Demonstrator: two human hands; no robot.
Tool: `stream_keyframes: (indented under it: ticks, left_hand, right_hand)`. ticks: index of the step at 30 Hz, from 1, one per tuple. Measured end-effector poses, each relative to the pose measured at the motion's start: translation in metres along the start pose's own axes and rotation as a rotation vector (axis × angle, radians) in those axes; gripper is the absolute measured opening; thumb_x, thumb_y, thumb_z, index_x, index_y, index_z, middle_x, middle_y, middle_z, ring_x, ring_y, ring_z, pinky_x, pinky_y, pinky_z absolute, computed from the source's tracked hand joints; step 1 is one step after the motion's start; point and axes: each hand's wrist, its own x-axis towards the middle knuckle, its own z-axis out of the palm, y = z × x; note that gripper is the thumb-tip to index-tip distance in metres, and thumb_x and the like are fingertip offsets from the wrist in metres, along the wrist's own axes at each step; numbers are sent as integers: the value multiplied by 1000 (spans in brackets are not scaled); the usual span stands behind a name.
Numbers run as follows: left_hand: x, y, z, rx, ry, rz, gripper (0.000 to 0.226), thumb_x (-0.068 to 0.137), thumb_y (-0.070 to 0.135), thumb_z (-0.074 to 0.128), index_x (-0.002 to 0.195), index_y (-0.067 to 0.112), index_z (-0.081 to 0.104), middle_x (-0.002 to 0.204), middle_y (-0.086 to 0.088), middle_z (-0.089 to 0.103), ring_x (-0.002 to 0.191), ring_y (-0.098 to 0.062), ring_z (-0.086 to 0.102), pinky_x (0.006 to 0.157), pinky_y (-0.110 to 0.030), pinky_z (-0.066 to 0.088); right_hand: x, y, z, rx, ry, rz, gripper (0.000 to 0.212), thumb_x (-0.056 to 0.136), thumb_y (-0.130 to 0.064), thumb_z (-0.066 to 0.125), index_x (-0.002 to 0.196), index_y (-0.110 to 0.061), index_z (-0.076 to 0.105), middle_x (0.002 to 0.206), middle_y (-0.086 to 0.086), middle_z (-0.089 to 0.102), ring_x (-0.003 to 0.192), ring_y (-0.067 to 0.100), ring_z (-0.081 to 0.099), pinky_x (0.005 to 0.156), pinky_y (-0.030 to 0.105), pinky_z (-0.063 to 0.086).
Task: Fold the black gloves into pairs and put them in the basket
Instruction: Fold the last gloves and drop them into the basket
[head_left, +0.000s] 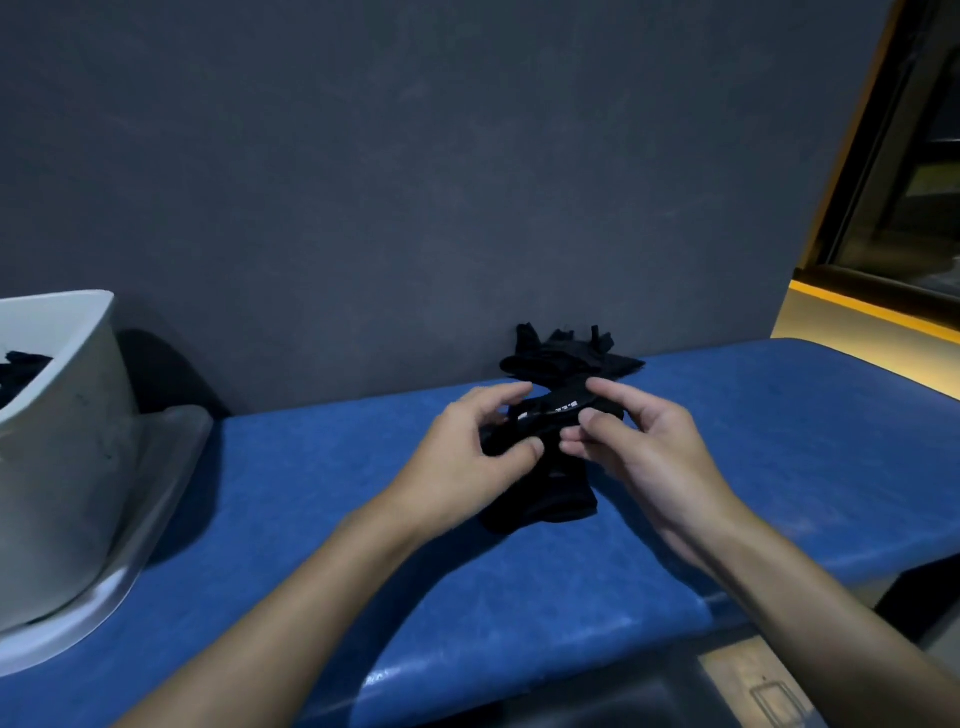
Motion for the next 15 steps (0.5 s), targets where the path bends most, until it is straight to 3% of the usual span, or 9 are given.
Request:
stream_keyframes:
  ticks: [4,8,11,15]
  left_hand:
    - [-2,-8,3,362,-52,114,44,75,39,70,119,33,67,114,22,63,103,-1,59,102,-38,42]
    - [-5,-11,6,527,-82,209,22,90,28,69,111,28,73,114,18,67,105,-4,61,106,-35,32]
    - [-6,-14,6,503,-58,274,20,90,23,68,109,23,75,109,14,70,99,-8,64,101,-38,40]
    - [-6,-17,6,432,-34,321,19,90,16,69,108,16,75,106,12,69,97,-9,64,92,-31,49]
  right_hand:
    - [-1,0,-7,-192,15,23,17,98,-13,54,108,-15,68,84,6,69,69,16,66,63,27,55]
    - [4,8,-26,-642,36,-8,22,100,-31,51,92,-29,71,92,-16,71,92,6,63,83,26,47]
    - [7,7,-33,-627,7,43,24,101,-33,49,87,-34,69,91,-23,67,93,-1,61,81,19,43]
    - [8,9,-32,-572,-11,68,27,101,-33,50,98,-25,75,95,-14,75,98,5,67,93,27,50]
